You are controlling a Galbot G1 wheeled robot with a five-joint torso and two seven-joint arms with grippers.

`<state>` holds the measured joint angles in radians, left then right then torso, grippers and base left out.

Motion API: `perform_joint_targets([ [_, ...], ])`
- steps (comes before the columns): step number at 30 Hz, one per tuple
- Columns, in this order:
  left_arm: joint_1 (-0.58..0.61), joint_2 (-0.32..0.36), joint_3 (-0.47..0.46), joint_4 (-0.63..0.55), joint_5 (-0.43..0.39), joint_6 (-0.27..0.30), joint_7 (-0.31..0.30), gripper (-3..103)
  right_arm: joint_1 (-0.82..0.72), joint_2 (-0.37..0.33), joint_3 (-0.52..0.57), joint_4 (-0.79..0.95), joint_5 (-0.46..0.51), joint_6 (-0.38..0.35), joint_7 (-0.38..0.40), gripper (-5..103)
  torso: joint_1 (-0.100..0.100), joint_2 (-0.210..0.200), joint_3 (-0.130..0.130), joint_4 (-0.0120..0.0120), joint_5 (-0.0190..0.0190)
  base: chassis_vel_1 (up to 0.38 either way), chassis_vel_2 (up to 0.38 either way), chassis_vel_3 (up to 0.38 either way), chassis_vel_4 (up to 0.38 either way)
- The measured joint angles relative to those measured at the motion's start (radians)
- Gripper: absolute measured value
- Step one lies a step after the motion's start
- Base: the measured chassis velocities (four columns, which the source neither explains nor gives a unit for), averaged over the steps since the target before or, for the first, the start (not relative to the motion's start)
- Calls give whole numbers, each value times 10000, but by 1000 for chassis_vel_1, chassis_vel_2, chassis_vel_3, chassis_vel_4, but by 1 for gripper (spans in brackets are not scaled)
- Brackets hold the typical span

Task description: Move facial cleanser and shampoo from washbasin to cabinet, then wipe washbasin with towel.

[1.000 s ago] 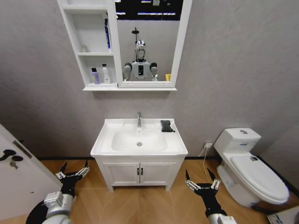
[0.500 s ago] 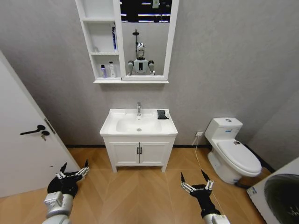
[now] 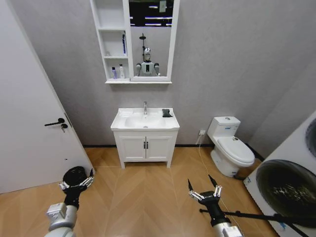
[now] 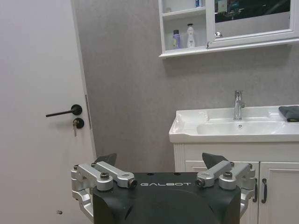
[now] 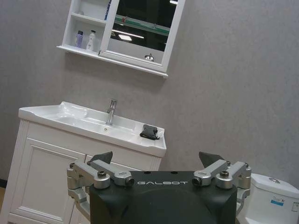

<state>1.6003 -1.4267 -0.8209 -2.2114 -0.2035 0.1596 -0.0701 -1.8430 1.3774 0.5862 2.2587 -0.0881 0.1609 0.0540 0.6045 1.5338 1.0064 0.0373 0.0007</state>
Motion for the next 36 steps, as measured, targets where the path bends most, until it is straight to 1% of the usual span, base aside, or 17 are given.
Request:
perform_joint_targets([
  [1,0,0,0,0,0,0,0,100,4,0,0,0,-1,0,0,100,6,-3,1,3,-3,-70,51,52,-55],
  [2,-1,0,1,0,0,-1,0,100,4,0,1,0,-1,0,0,100,10,-4,2,-1,-8,-70,51,107,-55],
  [4,-3,0,1,0,0,0,0,100,4,0,1,0,-1,0,0,100,14,-5,2,-1,-11,-69,61,107,-55],
  [5,-3,0,1,0,0,0,0,100,4,0,1,0,-1,0,1,100,15,-5,2,0,-5,-69,67,58,-61],
  [8,-3,0,0,0,0,0,0,100,4,1,0,0,-2,-1,4,100,12,-5,2,0,-10,-24,45,14,-38],
  [23,0,0,0,0,0,0,1,100,-6,5,-4,3,0,-16,17,100,-2,2,-2,-2,-8,3,9,11,4],
  [25,0,0,0,0,0,0,1,100,-6,4,-5,6,2,-19,18,100,-1,1,-2,2,-7,0,0,0,0],
  [29,0,0,-1,0,0,0,1,100,-7,5,-5,7,2,-21,19,100,-2,1,-2,1,-8,0,0,0,0],
  [30,0,0,-1,0,0,0,1,100,-8,4,-5,8,2,-22,20,100,-2,2,-2,-2,-7,0,0,0,0],
  [36,0,0,-1,0,0,0,1,100,-8,5,-5,13,3,-26,26,100,-2,1,-2,-2,-7,0,0,0,0],
])
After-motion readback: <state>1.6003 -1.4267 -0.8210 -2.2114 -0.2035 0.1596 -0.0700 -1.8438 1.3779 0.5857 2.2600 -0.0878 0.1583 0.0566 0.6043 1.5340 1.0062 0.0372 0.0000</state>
